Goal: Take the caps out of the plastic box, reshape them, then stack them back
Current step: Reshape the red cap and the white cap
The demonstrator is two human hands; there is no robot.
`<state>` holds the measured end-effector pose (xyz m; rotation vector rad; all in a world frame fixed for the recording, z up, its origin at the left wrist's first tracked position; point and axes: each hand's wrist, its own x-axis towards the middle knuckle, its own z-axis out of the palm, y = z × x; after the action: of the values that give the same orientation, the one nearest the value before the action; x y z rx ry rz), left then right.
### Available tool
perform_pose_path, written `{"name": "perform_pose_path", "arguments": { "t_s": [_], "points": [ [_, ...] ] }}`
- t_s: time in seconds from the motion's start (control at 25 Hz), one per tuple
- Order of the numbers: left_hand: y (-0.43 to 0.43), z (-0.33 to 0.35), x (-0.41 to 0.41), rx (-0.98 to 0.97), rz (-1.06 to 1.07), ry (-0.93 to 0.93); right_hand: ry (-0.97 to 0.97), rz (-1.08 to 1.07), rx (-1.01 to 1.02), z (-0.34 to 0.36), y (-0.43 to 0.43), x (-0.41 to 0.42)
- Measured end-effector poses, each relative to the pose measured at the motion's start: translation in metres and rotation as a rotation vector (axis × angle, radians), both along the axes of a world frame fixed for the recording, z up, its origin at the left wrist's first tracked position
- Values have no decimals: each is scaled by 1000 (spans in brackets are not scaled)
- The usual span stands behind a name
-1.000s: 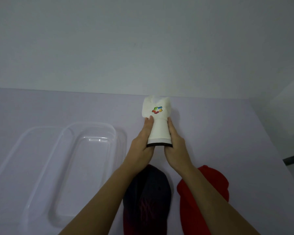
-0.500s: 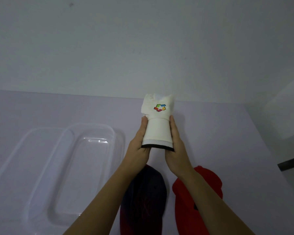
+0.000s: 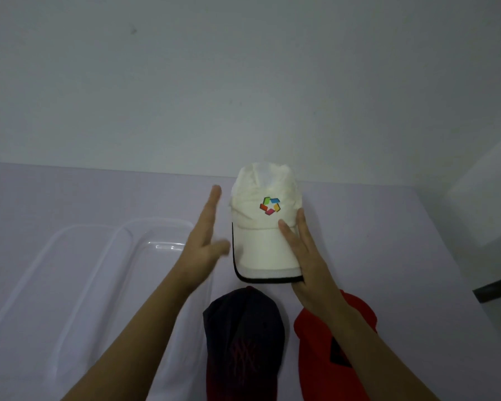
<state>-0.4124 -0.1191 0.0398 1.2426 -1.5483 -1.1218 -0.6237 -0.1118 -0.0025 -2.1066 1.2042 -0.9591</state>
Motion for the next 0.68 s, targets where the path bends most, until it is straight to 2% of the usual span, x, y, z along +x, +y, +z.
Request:
{"name": "perform_pose_path", "arguments": {
  "t_s": [0.04, 0.08, 0.2, 0.36, 0.44, 0.52, 0.68],
  "points": [
    [-10, 5, 1, 12, 92, 33, 15, 20, -2, -2, 1, 0],
    [-19, 13, 0, 20, 148, -11, 21, 34, 1, -2, 2, 0],
    [-36, 29, -6, 86, 93, -196, 8, 47, 9, 3, 5, 4],
    [-35, 34, -12, 99, 62, -62, 128, 81, 19, 12, 10, 5],
    [-32, 36, -9, 58, 88, -26, 209, 171, 87, 19, 11, -3],
    [-30, 38, -6, 28, 70, -51, 145, 182, 208, 33, 8, -11],
    [-25, 48, -16, -18, 13, -13, -142, -159, 34, 64, -13, -1]
  ]
}}
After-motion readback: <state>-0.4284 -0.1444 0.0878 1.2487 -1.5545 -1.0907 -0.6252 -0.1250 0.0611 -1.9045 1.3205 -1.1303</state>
